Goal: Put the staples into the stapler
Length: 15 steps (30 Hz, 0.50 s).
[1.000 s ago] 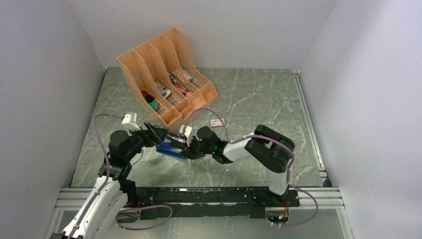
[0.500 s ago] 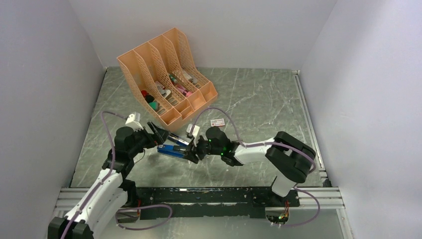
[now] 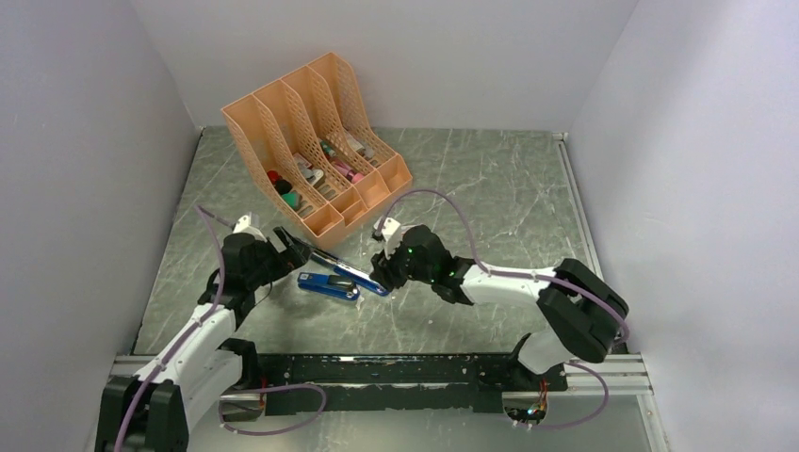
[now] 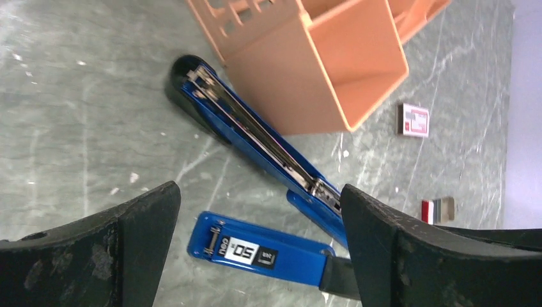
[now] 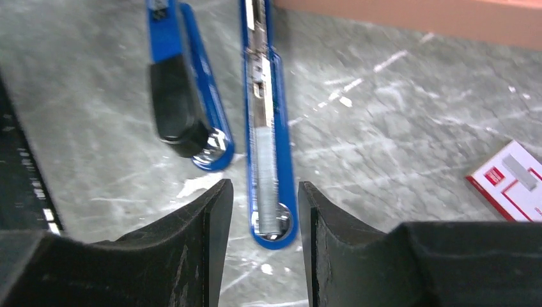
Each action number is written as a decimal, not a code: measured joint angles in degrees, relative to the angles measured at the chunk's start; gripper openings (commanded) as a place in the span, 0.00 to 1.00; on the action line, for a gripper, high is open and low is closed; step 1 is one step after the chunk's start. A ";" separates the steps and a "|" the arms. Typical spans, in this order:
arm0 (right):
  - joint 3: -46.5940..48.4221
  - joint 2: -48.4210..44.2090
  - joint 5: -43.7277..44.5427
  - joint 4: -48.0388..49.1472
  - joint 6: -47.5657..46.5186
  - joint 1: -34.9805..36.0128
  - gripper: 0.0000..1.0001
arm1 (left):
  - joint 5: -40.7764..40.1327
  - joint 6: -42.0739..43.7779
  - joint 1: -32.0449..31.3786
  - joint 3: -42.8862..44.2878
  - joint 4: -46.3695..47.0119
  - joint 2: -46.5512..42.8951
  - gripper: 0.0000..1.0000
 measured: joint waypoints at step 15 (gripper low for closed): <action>1.42 8.68 -1.11 -3.15 -3.26 -1.36 0.24 | -0.02 -1.40 7.32 1.25 1.99 2.62 1.00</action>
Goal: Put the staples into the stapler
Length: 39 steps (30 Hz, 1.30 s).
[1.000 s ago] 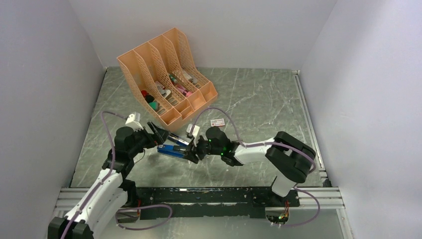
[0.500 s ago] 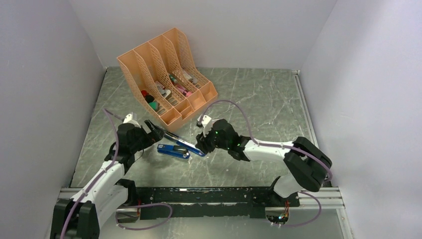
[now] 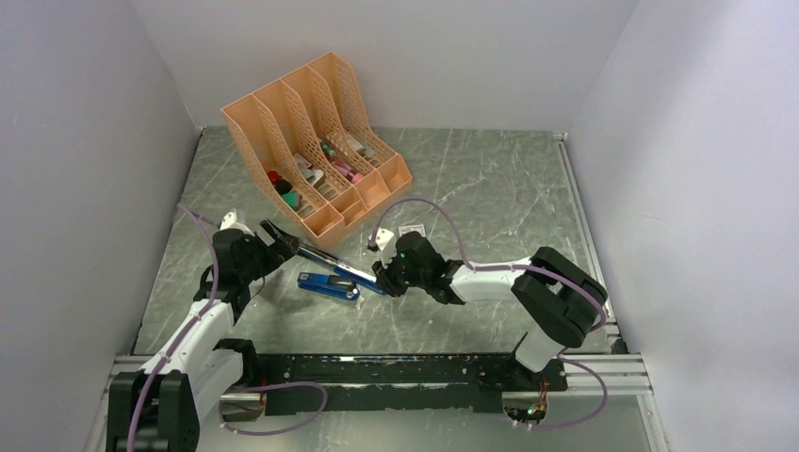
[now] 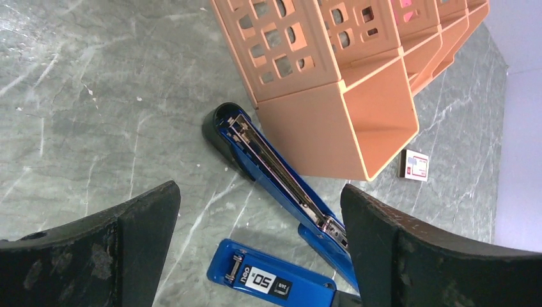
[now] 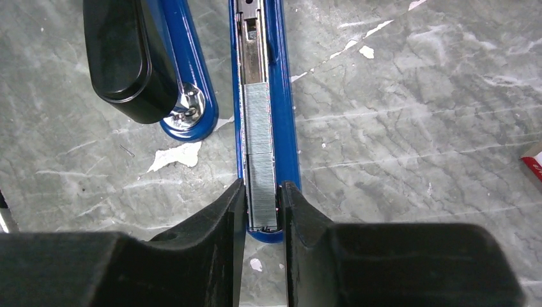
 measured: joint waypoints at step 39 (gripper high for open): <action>8.35 15.74 -11.43 17.51 -6.01 -0.17 0.00 | 5.29 -21.46 6.14 -11.32 22.84 9.88 0.99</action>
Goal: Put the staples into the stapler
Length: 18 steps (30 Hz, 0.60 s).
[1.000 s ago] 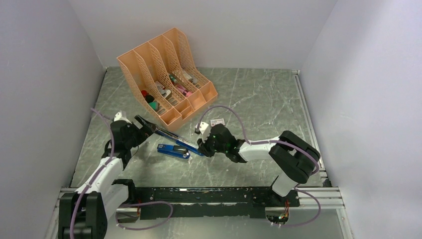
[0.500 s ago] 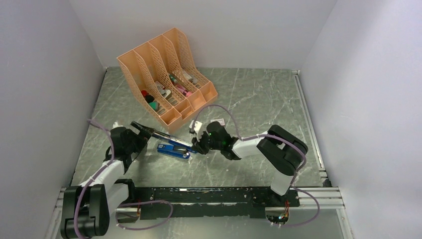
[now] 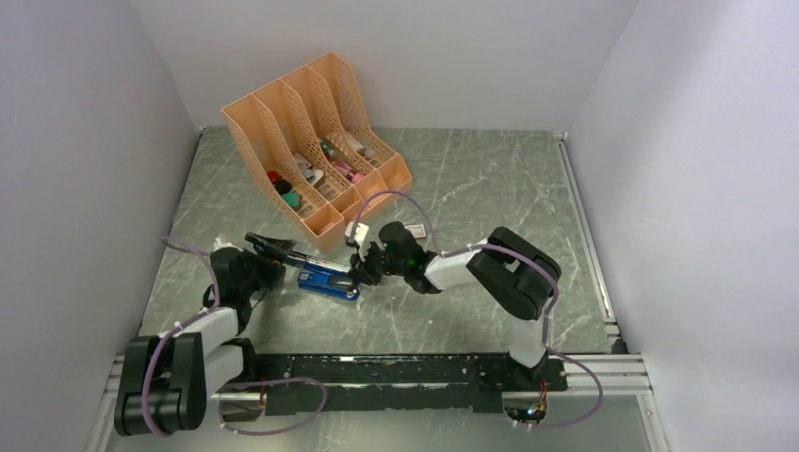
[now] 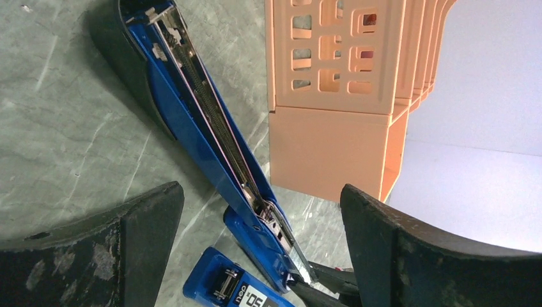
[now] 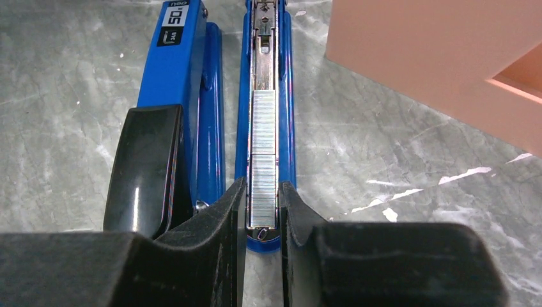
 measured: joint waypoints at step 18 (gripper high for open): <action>1.42 0.61 -0.07 -0.50 0.90 0.52 0.00 | -2.03 -12.48 0.00 -4.00 13.20 5.44 0.99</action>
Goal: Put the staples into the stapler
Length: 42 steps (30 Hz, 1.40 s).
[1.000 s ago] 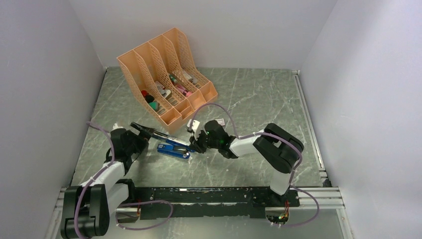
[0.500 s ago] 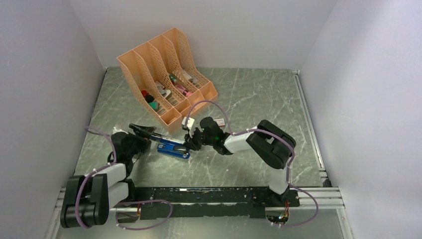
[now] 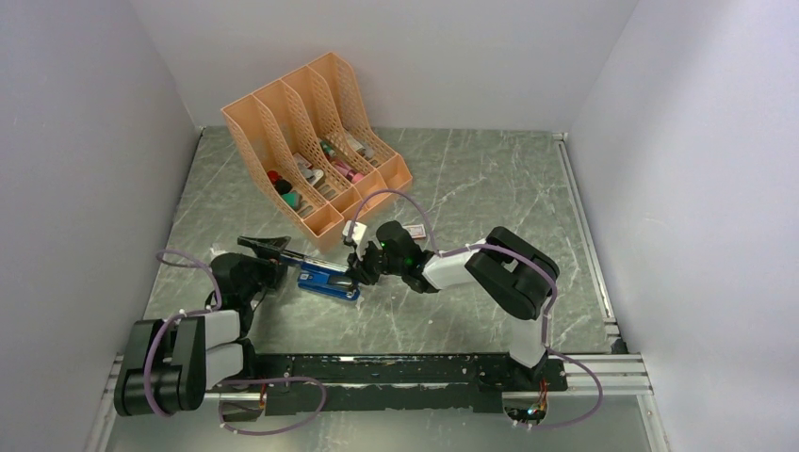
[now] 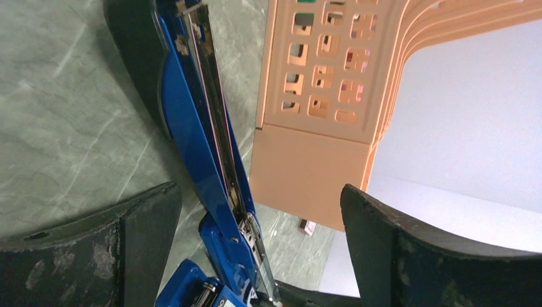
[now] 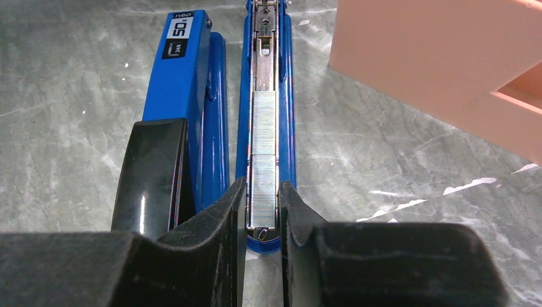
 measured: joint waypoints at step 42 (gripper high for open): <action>2.32 1.16 2.10 -1.64 0.81 0.57 0.00 | -3.76 -7.98 -5.75 -0.57 4.63 3.69 0.99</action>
